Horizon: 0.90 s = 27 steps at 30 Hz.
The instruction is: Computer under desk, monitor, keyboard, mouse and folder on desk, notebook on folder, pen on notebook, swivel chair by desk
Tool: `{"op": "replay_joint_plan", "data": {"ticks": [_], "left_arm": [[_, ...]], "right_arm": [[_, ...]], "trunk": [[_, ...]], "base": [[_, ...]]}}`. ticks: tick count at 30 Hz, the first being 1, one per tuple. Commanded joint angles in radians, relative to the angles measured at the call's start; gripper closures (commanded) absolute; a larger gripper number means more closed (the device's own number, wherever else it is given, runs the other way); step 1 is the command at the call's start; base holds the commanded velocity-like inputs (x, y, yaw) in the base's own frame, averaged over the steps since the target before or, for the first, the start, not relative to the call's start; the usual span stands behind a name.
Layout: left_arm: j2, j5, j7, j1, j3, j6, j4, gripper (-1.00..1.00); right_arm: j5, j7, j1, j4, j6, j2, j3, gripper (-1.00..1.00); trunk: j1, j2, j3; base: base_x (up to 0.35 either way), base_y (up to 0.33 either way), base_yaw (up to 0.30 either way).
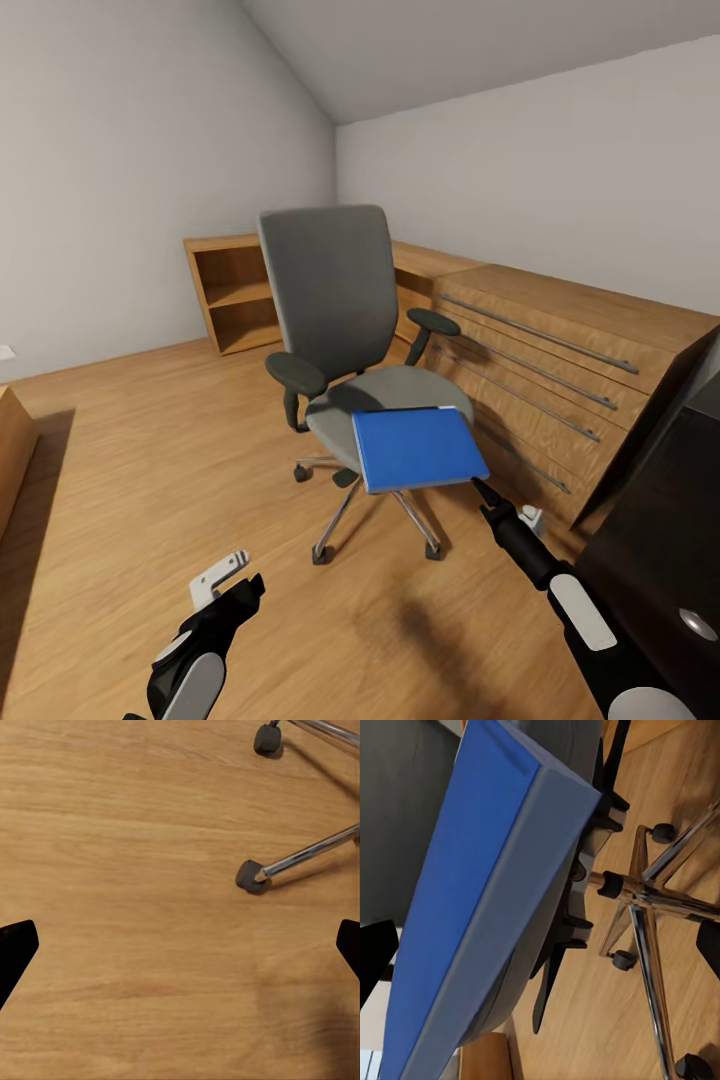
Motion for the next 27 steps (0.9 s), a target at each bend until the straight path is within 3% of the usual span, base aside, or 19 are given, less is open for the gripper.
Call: {"op": "replay_joint_plan", "data": {"ticks": [1, 27], "left_arm": [[0.001, 0.005, 0.007, -0.001, -0.002, 0.003, -0.001, -1.00], [0.001, 0.004, 0.010, -0.001, -0.010, 0.002, 0.000, -1.00]], "right_arm": [[-0.010, 0.001, 0.000, 0.000, 0.010, 0.000, -0.002, -1.00], [-0.009, 0.000, 0.000, 0.002, 0.010, 0.000, -0.002, -1.00]], "trunk": [[0.000, 0.000, -0.001], [0.000, 0.000, -0.001]], "base": [[0.022, 0.000, 0.000], [0.077, 0.008, 0.000]]}}
